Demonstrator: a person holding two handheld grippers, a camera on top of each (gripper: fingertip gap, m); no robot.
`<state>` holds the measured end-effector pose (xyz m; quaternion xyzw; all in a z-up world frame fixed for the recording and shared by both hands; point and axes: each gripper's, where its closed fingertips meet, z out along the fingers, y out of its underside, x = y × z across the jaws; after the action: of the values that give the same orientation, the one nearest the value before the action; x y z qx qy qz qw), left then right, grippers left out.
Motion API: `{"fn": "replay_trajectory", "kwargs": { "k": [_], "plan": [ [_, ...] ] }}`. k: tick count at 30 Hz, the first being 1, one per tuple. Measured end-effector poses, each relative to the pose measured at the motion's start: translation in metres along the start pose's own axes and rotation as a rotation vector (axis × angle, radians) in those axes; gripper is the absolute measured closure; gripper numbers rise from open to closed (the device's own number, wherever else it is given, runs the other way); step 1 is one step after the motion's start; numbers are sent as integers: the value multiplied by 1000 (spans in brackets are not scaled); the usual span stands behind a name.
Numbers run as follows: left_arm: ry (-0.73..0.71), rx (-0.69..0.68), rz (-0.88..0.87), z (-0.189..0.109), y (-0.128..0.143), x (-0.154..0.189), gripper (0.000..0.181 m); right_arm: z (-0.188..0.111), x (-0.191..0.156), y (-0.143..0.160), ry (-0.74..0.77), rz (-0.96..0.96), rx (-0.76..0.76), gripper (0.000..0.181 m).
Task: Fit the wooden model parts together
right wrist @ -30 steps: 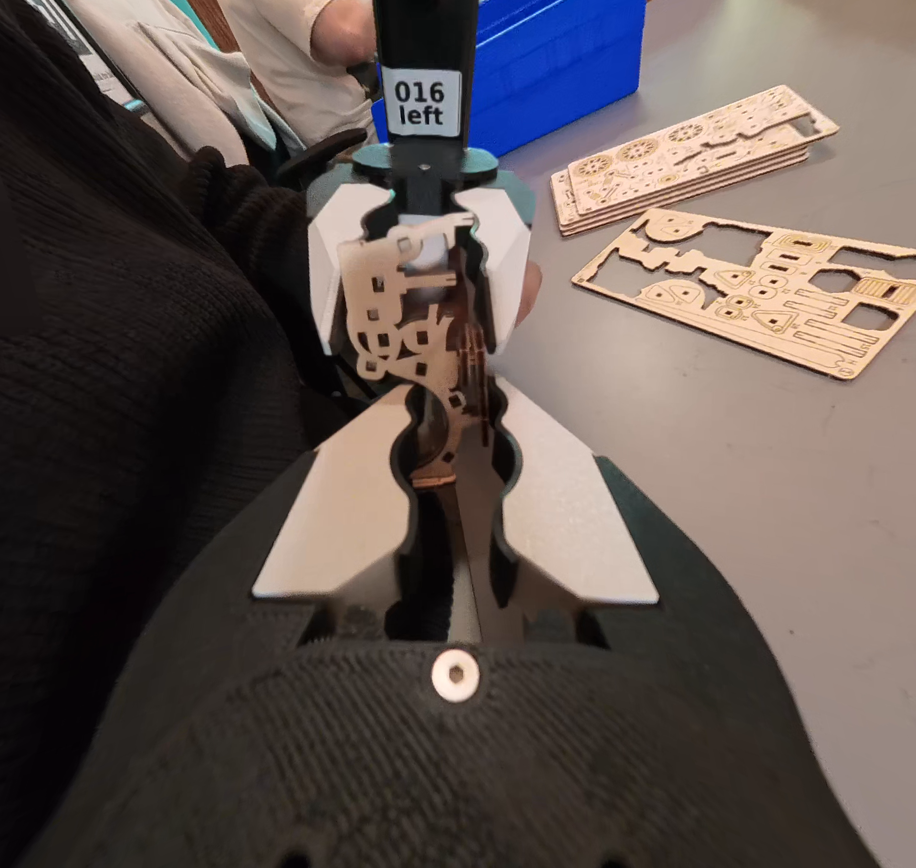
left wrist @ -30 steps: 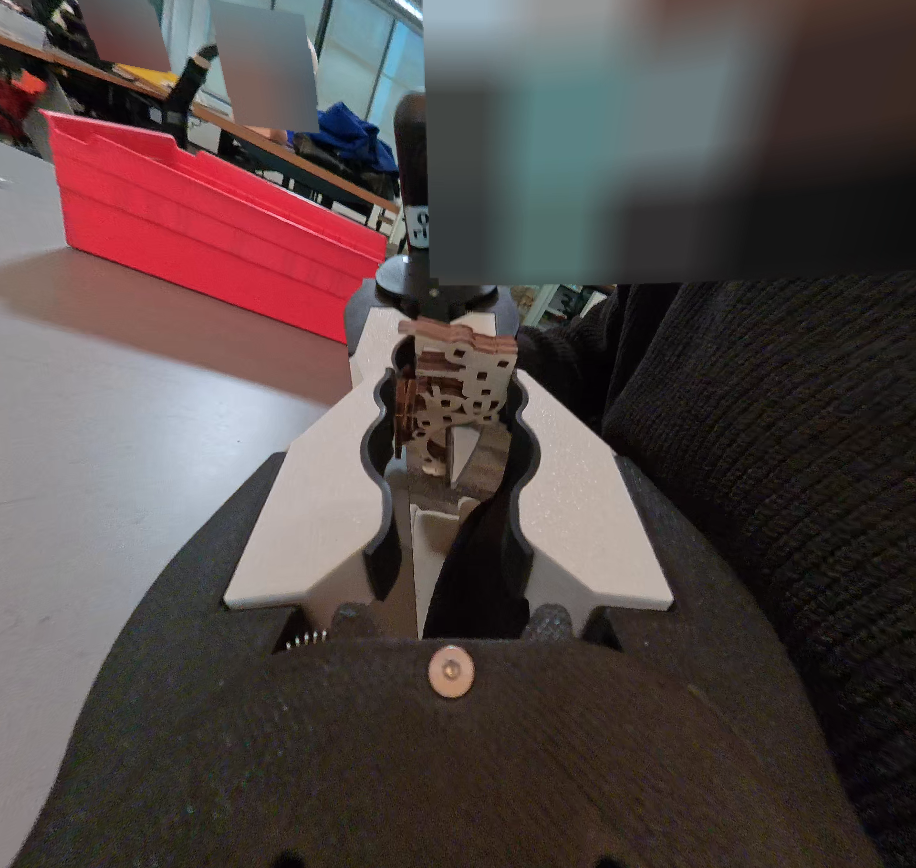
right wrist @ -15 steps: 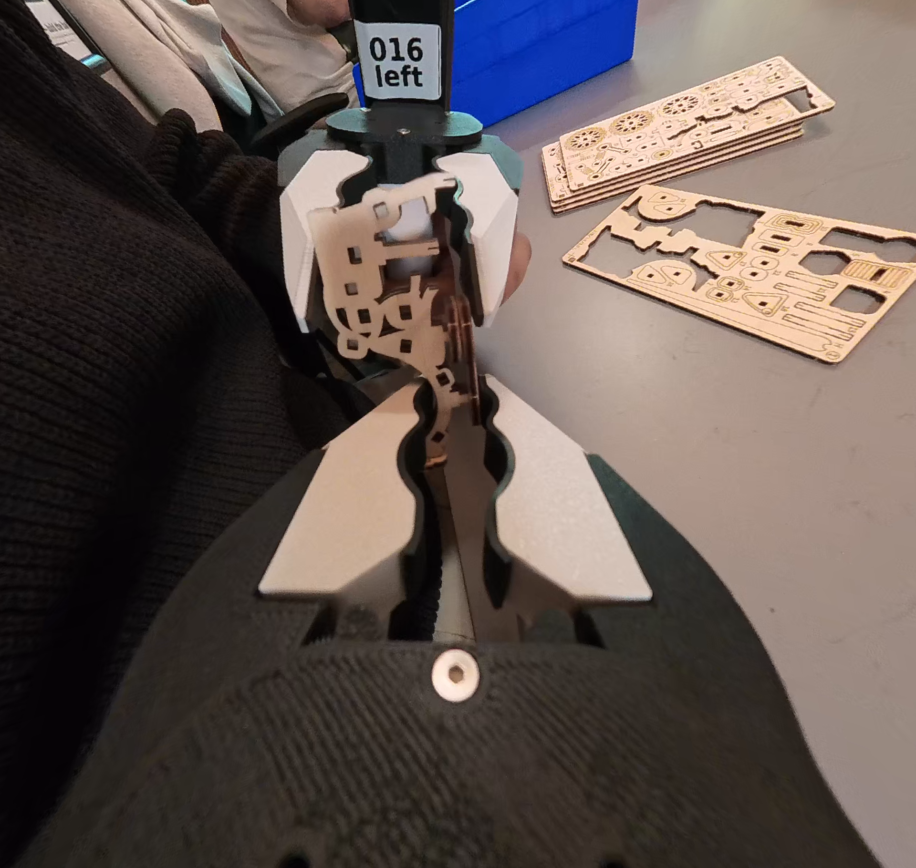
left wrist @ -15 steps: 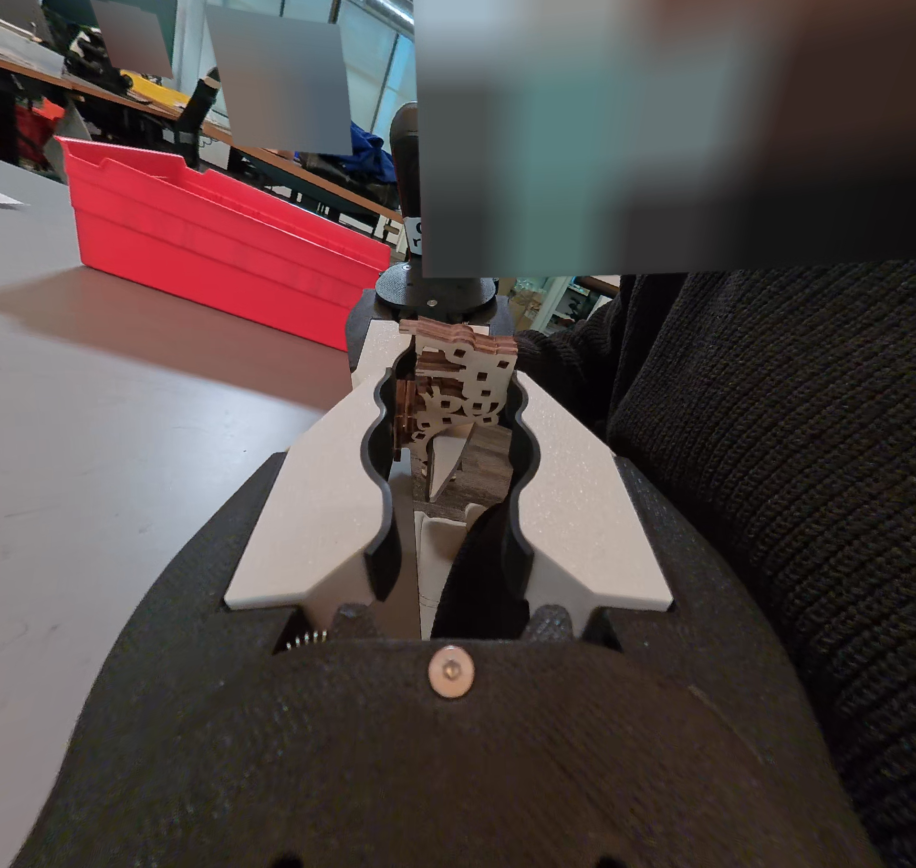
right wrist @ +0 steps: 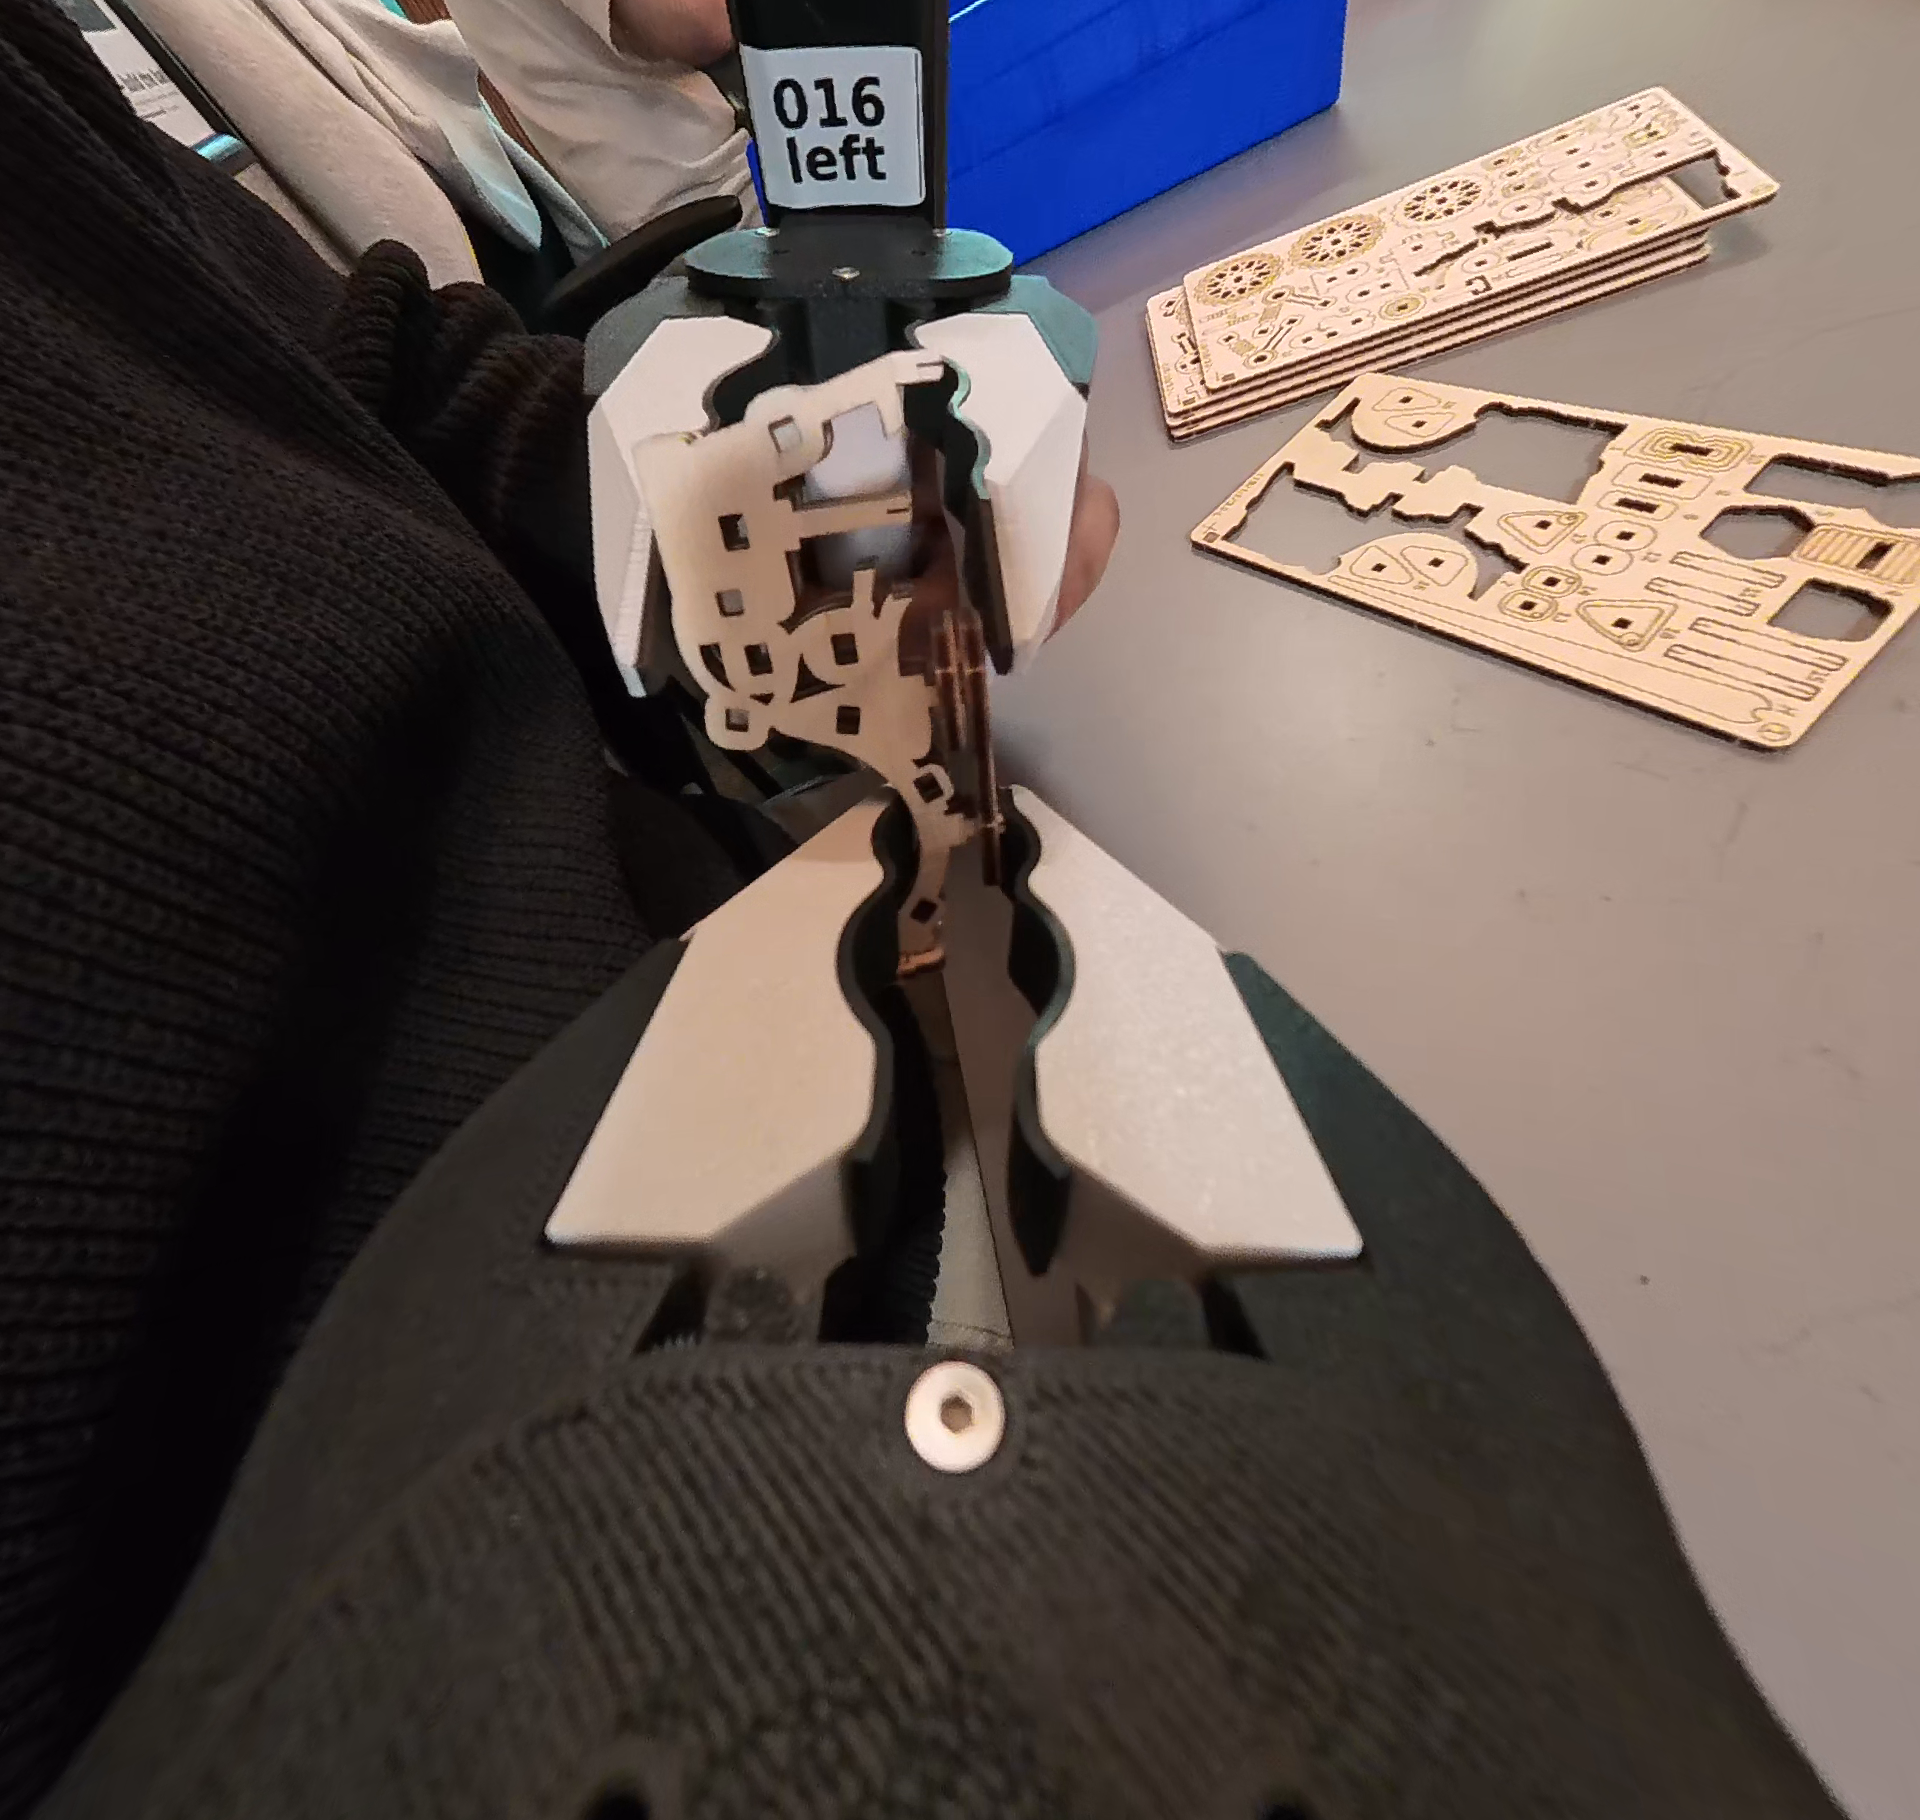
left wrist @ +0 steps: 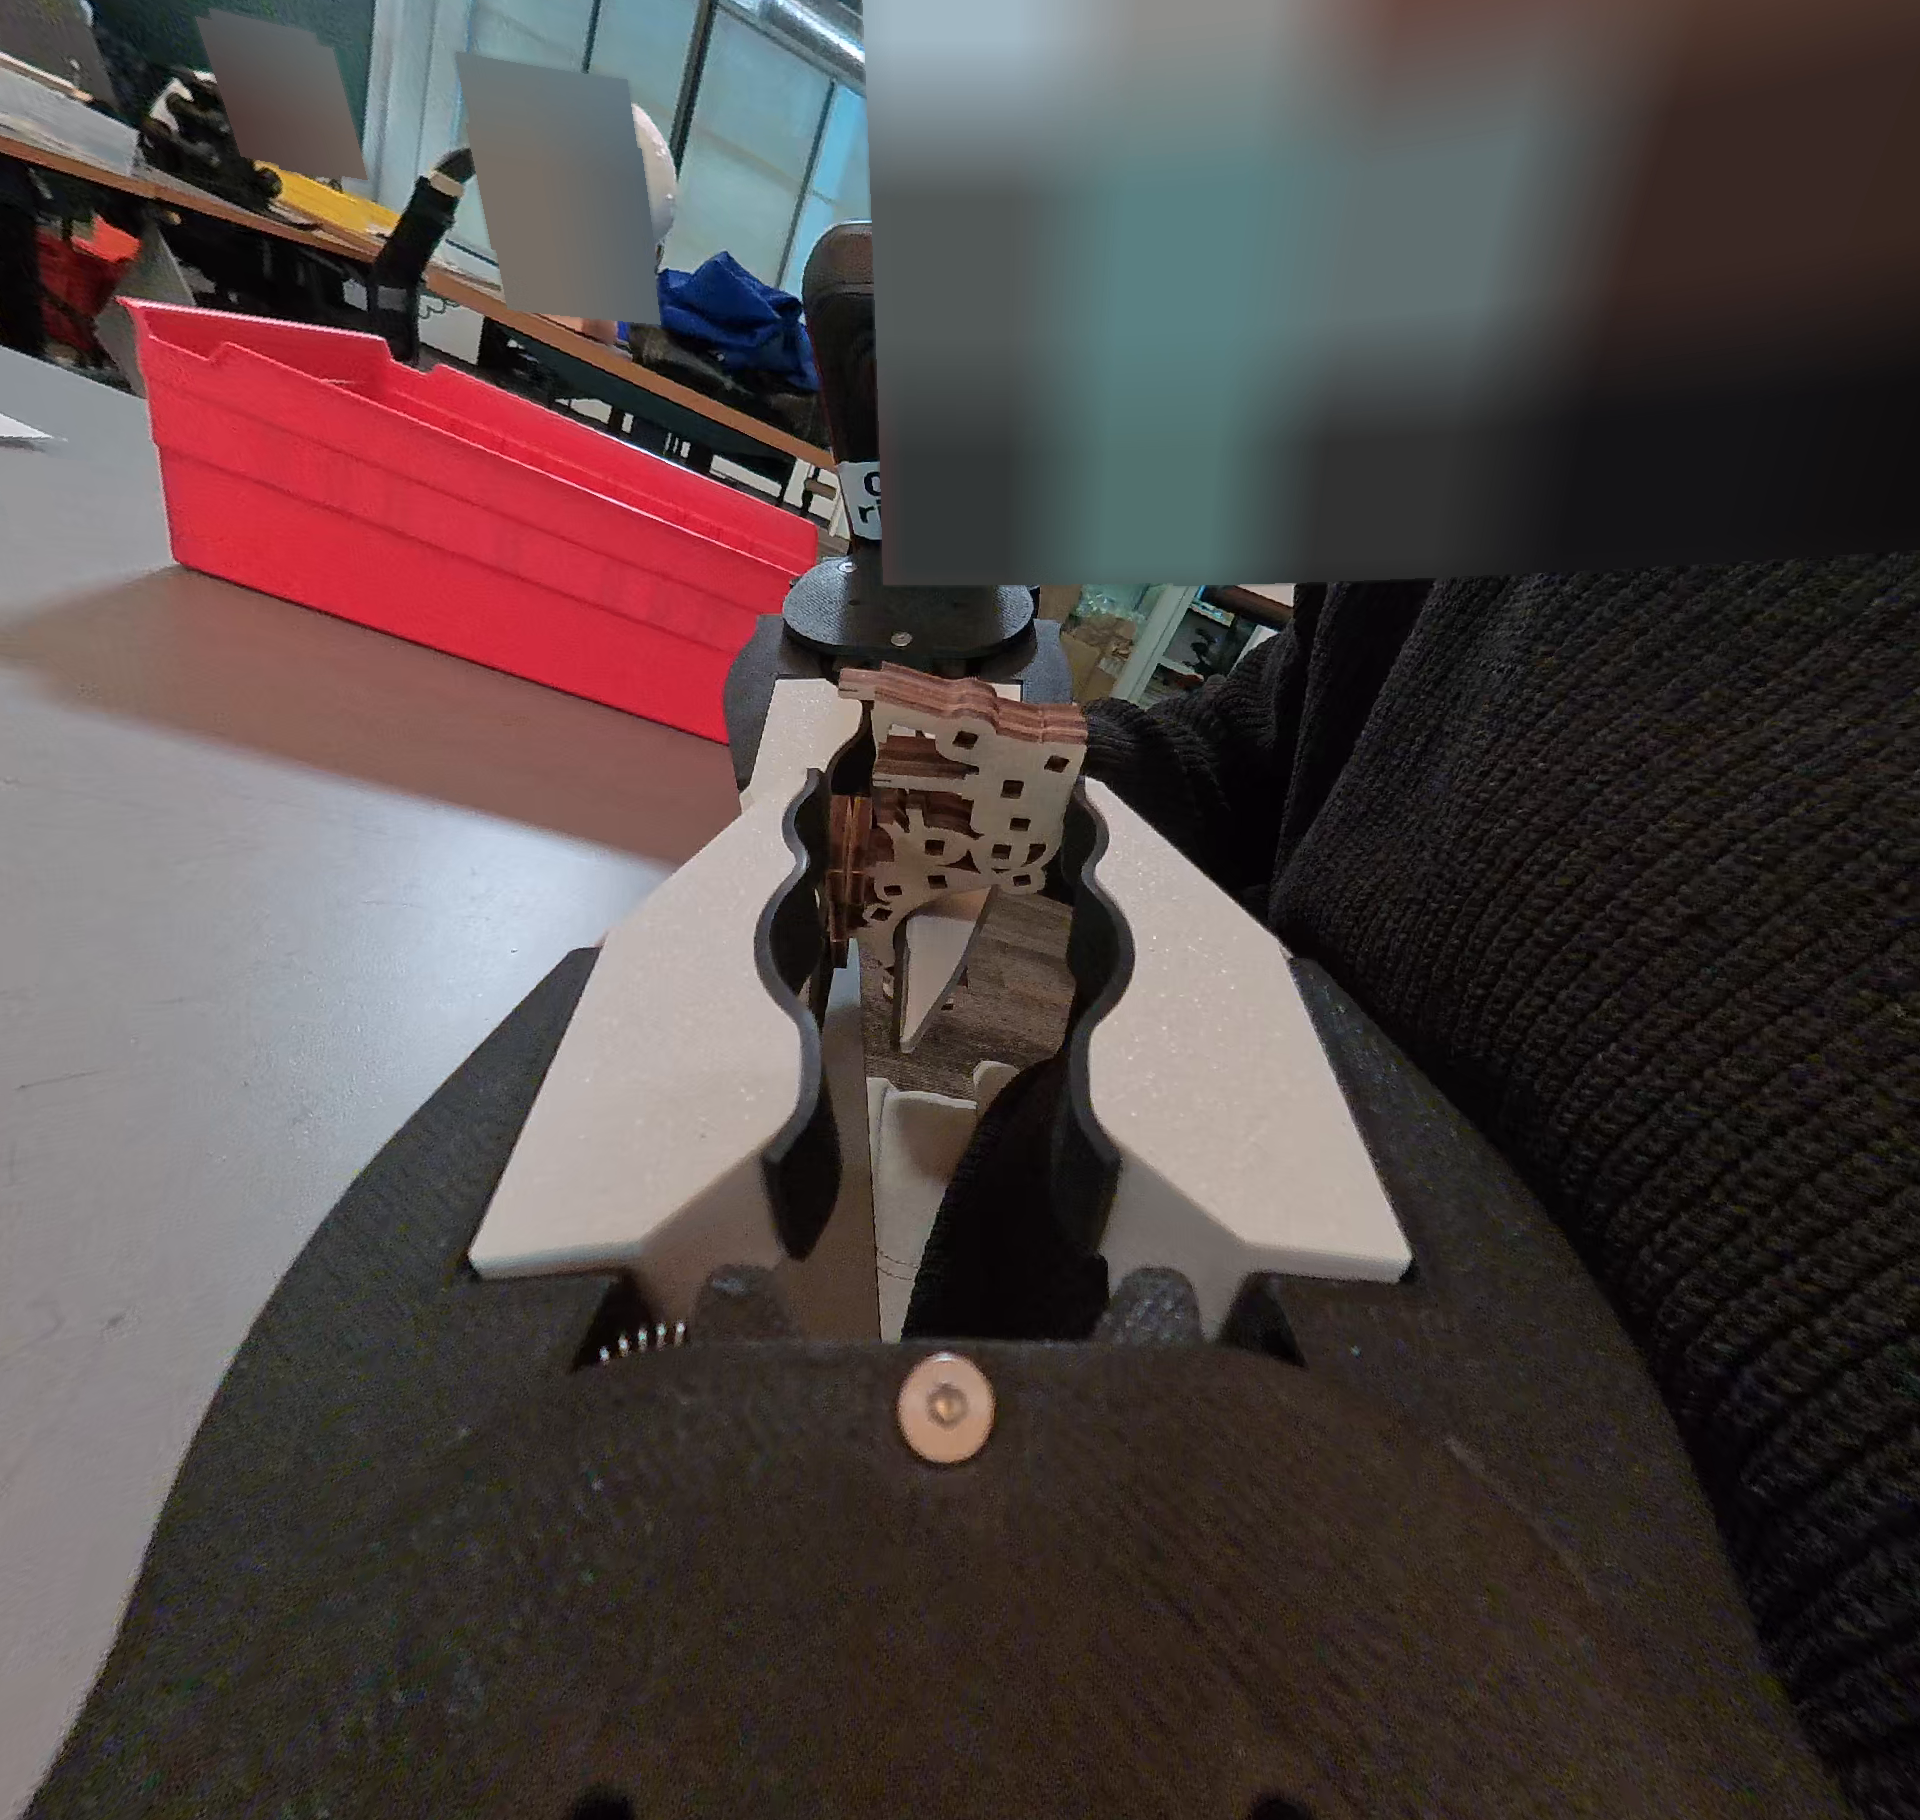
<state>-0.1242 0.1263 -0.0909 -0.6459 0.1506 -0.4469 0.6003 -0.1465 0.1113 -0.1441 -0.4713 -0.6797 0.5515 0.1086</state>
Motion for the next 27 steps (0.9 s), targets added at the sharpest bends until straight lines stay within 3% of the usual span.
{"fn": "replay_trajectory", "kwargs": {
  "k": [6,8,27],
  "plan": [
    [-1,-2,7,0,0,0,138,0,5,1,29,2,4,156],
    [-11,-4,19,0,0,0,138,0,3,1,15,11,3,164],
    [-36,-1,24,0,-1,-3,137,1,3,1,32,23,-16,167]
  ]
}}
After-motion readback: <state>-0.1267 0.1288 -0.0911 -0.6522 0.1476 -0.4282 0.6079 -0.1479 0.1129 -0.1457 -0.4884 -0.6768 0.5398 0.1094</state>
